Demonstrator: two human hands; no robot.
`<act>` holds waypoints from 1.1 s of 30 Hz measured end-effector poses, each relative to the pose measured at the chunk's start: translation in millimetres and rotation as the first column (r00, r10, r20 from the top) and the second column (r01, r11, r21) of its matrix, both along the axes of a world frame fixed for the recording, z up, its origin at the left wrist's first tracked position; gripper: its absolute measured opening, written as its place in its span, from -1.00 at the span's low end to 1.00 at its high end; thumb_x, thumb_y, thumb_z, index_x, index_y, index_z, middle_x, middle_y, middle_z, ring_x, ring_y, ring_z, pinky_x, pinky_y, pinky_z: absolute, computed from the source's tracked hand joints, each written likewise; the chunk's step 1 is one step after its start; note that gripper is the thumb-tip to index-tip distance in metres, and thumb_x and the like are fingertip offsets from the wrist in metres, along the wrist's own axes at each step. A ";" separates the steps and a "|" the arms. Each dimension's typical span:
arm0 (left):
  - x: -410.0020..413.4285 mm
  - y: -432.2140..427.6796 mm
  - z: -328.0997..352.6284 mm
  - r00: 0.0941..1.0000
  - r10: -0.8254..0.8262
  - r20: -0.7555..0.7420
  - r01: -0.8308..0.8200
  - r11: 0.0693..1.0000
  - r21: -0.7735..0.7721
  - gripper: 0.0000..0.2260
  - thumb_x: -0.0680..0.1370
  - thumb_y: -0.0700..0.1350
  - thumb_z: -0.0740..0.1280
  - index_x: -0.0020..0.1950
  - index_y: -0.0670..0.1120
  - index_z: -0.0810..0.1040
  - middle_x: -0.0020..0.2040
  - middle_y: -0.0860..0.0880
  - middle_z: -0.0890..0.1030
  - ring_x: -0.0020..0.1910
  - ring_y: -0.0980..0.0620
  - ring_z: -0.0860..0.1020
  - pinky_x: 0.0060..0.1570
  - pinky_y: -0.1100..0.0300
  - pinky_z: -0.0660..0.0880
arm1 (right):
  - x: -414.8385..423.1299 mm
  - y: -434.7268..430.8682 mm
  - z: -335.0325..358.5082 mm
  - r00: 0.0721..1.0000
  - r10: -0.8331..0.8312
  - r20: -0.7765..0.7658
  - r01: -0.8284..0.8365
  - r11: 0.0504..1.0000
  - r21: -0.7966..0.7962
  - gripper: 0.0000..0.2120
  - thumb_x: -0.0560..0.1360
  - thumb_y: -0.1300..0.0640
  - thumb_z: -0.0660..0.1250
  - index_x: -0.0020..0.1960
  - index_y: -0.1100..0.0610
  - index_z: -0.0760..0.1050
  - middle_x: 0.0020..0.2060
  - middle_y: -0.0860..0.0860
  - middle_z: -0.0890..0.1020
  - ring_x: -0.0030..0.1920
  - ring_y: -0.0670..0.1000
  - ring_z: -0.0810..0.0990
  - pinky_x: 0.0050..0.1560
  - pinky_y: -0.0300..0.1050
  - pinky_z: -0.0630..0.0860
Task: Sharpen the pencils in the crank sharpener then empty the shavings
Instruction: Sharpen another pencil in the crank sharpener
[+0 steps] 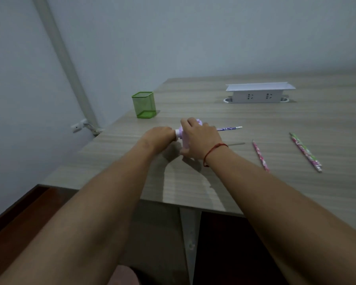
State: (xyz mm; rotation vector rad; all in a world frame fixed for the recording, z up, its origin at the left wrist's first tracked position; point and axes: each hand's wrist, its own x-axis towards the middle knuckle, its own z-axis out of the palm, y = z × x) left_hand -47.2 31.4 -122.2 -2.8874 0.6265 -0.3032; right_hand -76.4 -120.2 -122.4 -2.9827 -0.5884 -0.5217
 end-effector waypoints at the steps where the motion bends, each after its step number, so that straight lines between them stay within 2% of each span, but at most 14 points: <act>1: 2.5 -0.3 5.6 1.000 -0.018 0.009 0.018 0.999 0.034 -0.79 0.59 -0.10 0.20 0.16 -0.12 0.53 0.11 -0.14 0.60 0.07 -0.16 0.58 0.03 -0.01 0.51 | -1.0 -0.7 1.3 1.000 -0.007 0.002 0.007 1.000 -0.010 -0.29 0.41 -0.11 0.40 0.43 0.10 0.21 0.31 0.09 0.40 0.17 0.17 0.52 0.13 0.12 0.51; 3: 5.3 3.0 19.0 0.997 -0.055 0.059 0.050 0.994 0.093 -0.82 0.58 -0.23 0.19 0.11 -0.18 0.54 0.05 -0.17 0.60 0.04 -0.19 0.58 -0.05 -0.01 0.50 | -1.8 -0.5 2.9 1.000 -0.012 -0.001 0.012 0.999 -0.031 -0.31 0.42 -0.10 0.40 0.43 0.11 0.21 0.31 0.09 0.40 0.16 0.17 0.52 0.12 0.10 0.51; 5: 6.3 7.0 35.0 0.985 -0.096 0.141 0.086 0.993 0.078 -0.80 0.58 -0.30 0.16 0.11 -0.19 0.54 0.03 -0.19 0.59 0.04 -0.18 0.58 -0.07 -0.03 0.52 | -1.3 2.0 5.3 1.000 -0.027 -0.011 0.026 0.998 -0.050 -0.31 0.42 -0.08 0.39 0.43 0.11 0.21 0.30 0.08 0.41 0.18 0.16 0.51 0.12 0.12 0.51; 8: -10.4 7.9 47.9 0.965 -0.153 0.213 0.155 0.988 0.008 -0.83 0.61 -0.28 0.18 0.07 -0.22 0.55 0.00 -0.21 0.60 0.00 -0.21 0.59 -0.11 -0.07 0.52 | -1.3 8.0 9.1 0.995 -0.081 -0.059 0.079 0.996 -0.043 -0.30 0.41 -0.07 0.41 0.43 0.11 0.22 0.32 0.06 0.39 0.26 0.15 0.47 0.17 0.21 0.49; 11: -41.2 5.5 36.9 0.942 -0.168 0.291 0.216 0.966 -0.142 -0.88 0.57 -0.31 0.24 -0.01 -0.25 0.58 -0.08 -0.26 0.62 -0.10 -0.26 0.59 -0.21 -0.05 0.45 | 0.0 10.4 7.7 0.994 -0.085 -0.068 0.083 0.996 -0.029 -0.37 0.42 -0.06 0.39 0.40 0.09 0.25 0.33 0.06 0.39 0.32 0.14 0.44 0.18 0.20 0.48; 15: -69.2 2.6 15.3 0.951 -0.164 0.262 0.235 0.934 -0.267 -0.86 0.57 -0.28 0.27 0.07 -0.18 0.58 -0.01 -0.21 0.65 -0.07 -0.17 0.61 -0.13 0.02 0.51 | 3.6 11.3 4.7 0.993 -0.088 -0.075 0.088 0.996 0.004 -0.44 0.41 0.00 0.39 0.34 0.09 0.29 0.30 0.06 0.41 0.28 0.14 0.47 0.14 0.13 0.51; 20: -66.0 -4.5 -19.9 0.994 -0.042 0.098 0.068 0.956 -0.284 -0.84 0.59 -0.15 0.24 0.13 -0.14 0.52 0.10 -0.14 0.60 0.04 -0.08 0.58 0.03 0.09 0.51 | 8.8 11.3 -0.4 0.997 -0.066 -0.049 0.068 0.997 0.041 -0.54 0.44 0.03 0.33 0.29 0.05 0.31 0.27 0.04 0.42 0.33 0.12 0.42 0.18 0.14 0.48; 22: -60.2 -5.5 -26.2 0.999 -0.016 0.045 0.029 0.950 -0.312 -0.85 0.58 -0.12 0.25 0.09 -0.13 0.54 0.09 -0.11 0.60 0.03 -0.04 0.57 0.08 0.09 0.52 | 10.2 10.3 -2.3 0.997 -0.055 -0.045 0.057 0.998 0.035 -0.50 0.45 0.01 0.33 0.33 0.04 0.29 0.30 0.04 0.42 0.33 0.11 0.42 0.18 0.16 0.47; 25: -42.3 1.4 -20.9 0.999 -0.016 -0.042 0.006 0.970 -0.242 -0.81 0.59 -0.12 0.21 0.12 -0.11 0.56 0.14 -0.10 0.58 0.09 -0.05 0.56 0.13 0.07 0.50 | 11.8 8.2 -4.7 0.998 -0.050 -0.035 0.051 0.999 0.010 -0.43 0.45 -0.04 0.33 0.39 0.07 0.26 0.32 0.05 0.39 0.29 0.14 0.45 0.16 0.17 0.46; 28: -19.2 7.5 -7.8 0.988 0.007 -0.157 -0.023 0.994 -0.103 -0.72 0.61 -0.13 0.14 0.25 -0.15 0.50 0.30 -0.15 0.48 0.28 -0.16 0.44 0.26 0.02 0.37 | 15.5 6.1 -3.8 0.999 -0.031 -0.020 0.031 0.999 0.022 -0.45 0.46 -0.06 0.32 0.36 0.10 0.28 0.29 0.07 0.41 0.25 0.17 0.47 0.15 0.15 0.46; 29: -13.1 5.5 -4.2 0.987 0.017 -0.157 -0.029 0.997 -0.073 -0.72 0.60 -0.13 0.14 0.25 -0.16 0.50 0.29 -0.17 0.49 0.26 -0.16 0.45 0.24 0.02 0.38 | 16.9 5.8 -2.7 1.000 -0.019 -0.024 0.020 0.999 0.036 -0.45 0.45 -0.07 0.32 0.36 0.10 0.28 0.27 0.07 0.42 0.22 0.18 0.48 0.14 0.15 0.46; 31: -1.6 2.0 2.1 0.994 0.020 -0.107 -0.027 0.997 -0.068 -0.78 0.59 -0.15 0.18 0.16 -0.17 0.53 0.14 -0.17 0.57 0.12 -0.15 0.53 0.06 0.06 0.43 | 17.1 4.9 -3.1 1.000 0.005 -0.029 -0.003 0.999 0.052 -0.45 0.42 -0.06 0.31 0.35 0.09 0.29 0.24 0.07 0.43 0.15 0.19 0.52 0.12 0.18 0.48; 33: 4.5 1.4 12.6 1.000 0.017 -0.025 -0.017 1.000 -0.018 -0.82 0.59 -0.18 0.20 0.11 -0.18 0.54 0.07 -0.17 0.59 0.06 -0.16 0.56 -0.10 0.10 0.38 | 16.7 3.1 -3.0 0.999 0.001 -0.038 0.001 0.999 0.053 -0.43 0.41 -0.05 0.33 0.35 0.09 0.28 0.24 0.07 0.43 0.16 0.18 0.51 0.10 0.16 0.50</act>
